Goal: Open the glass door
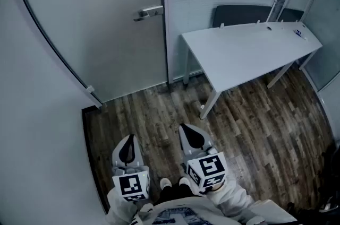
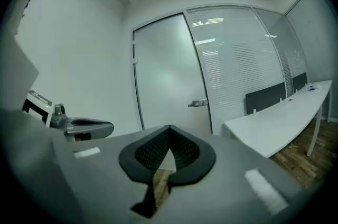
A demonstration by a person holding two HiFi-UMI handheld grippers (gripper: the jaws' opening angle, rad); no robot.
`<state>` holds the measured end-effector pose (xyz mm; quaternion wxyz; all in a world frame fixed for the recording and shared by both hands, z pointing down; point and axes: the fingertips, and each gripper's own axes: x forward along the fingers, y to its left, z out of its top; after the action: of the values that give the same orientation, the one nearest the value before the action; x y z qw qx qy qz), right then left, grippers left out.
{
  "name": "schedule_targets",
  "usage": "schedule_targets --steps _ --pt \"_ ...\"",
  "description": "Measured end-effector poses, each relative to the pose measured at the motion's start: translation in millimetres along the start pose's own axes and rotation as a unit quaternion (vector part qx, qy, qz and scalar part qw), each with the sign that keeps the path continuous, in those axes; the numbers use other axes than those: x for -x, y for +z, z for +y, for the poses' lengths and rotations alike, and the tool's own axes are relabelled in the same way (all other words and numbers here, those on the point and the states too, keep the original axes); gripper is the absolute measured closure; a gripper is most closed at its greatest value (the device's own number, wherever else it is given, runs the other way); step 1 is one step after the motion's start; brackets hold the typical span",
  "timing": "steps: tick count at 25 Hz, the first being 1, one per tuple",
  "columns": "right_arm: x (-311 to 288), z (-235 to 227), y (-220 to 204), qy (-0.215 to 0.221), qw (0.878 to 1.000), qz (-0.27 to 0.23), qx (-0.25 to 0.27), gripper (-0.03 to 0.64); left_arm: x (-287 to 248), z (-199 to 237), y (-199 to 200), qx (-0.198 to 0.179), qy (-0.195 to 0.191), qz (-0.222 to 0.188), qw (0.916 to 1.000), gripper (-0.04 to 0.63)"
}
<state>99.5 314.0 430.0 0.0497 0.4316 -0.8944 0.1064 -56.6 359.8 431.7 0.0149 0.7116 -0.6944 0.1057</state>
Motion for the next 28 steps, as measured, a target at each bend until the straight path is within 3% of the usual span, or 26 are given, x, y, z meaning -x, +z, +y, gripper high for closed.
schedule_targets --steps 9,20,28 --pt "14 -10 0 0.003 1.0 0.003 0.006 0.614 1 -16 7 -0.003 0.004 -0.006 1.0 0.592" --pt "22 -40 -4 0.003 0.999 -0.005 -0.031 0.613 5 -29 7 -0.011 0.024 0.001 0.9996 0.592" --pt "-15 -60 6 -0.012 1.0 -0.005 -0.023 0.613 -43 -15 7 -0.013 0.012 -0.006 0.9998 0.592"
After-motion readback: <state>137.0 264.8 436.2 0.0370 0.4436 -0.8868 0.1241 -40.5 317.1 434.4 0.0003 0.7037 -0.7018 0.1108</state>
